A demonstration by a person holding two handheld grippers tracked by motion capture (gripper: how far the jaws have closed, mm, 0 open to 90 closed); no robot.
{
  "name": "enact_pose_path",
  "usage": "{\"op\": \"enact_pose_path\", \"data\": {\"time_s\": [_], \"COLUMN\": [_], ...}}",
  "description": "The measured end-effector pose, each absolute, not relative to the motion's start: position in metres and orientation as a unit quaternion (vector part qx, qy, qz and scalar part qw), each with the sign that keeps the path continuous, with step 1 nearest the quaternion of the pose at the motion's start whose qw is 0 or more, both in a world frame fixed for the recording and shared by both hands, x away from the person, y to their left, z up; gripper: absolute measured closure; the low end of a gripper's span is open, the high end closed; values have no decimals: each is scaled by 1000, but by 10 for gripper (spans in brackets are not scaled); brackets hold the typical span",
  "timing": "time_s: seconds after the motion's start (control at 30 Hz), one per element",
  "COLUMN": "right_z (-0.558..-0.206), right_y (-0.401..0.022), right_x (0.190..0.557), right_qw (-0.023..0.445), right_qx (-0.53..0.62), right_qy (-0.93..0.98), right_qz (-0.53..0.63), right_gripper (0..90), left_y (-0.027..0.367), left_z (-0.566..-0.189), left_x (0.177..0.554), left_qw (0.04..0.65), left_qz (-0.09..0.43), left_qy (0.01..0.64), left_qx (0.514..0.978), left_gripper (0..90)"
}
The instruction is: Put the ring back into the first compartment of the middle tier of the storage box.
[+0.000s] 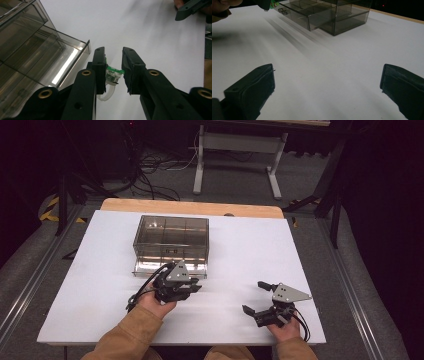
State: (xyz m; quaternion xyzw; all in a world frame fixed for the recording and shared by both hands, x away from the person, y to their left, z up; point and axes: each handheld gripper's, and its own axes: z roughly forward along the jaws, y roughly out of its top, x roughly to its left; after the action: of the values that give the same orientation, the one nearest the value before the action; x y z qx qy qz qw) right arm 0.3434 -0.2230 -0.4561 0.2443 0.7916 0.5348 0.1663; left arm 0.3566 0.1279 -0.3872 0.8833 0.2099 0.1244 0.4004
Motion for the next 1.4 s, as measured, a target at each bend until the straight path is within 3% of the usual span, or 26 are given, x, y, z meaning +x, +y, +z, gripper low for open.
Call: {"op": "enact_pose_path", "data": {"time_s": [1.4], "right_z": [-456], "right_y": [-223], "right_x": [343], "right_qw": [166], "right_qx": [245], "right_qy": [791], "right_qz": [535], "right_gripper": [0], "left_y": [183], "left_z": [-365], "left_x": [378], "left_qw": [389], "left_qz": [166], "left_qy": [272], "left_qx": [864], "left_gripper": [739]}}
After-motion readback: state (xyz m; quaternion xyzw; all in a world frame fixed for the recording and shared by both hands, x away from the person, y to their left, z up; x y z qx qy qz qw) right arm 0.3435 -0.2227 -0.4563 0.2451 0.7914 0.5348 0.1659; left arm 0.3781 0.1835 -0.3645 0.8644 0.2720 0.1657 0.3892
